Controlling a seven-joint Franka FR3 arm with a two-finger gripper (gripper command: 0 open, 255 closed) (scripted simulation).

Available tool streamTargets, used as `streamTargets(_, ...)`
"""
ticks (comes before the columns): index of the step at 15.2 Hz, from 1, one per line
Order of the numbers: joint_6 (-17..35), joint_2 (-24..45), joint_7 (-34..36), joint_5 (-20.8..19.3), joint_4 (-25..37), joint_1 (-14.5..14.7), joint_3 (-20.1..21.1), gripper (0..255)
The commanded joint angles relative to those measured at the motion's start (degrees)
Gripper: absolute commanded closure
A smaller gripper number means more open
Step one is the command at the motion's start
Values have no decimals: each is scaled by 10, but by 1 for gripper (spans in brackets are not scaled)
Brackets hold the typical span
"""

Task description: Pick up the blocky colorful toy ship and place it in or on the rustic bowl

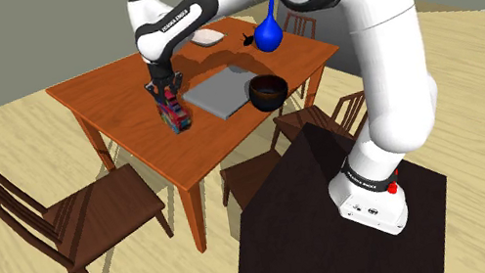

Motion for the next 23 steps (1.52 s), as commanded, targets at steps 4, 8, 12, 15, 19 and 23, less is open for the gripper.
streamTargets(4, -27, -19, -4, 4, 9, -1, 3, 255)
streamTargets(8, -51, -33, -7, 7, 19, -2, 4, 255)
streamTargets(12, -75, -46, -10, 10, 30, -3, 6, 255)
streamTargets(15, -94, -55, -12, 12, 40, -3, 7, 255)
streamTargets(19, -119, -65, -15, 15, 56, -3, 8, 255)
streamTargets(23, -145, -73, -17, 17, 74, -3, 9, 255)
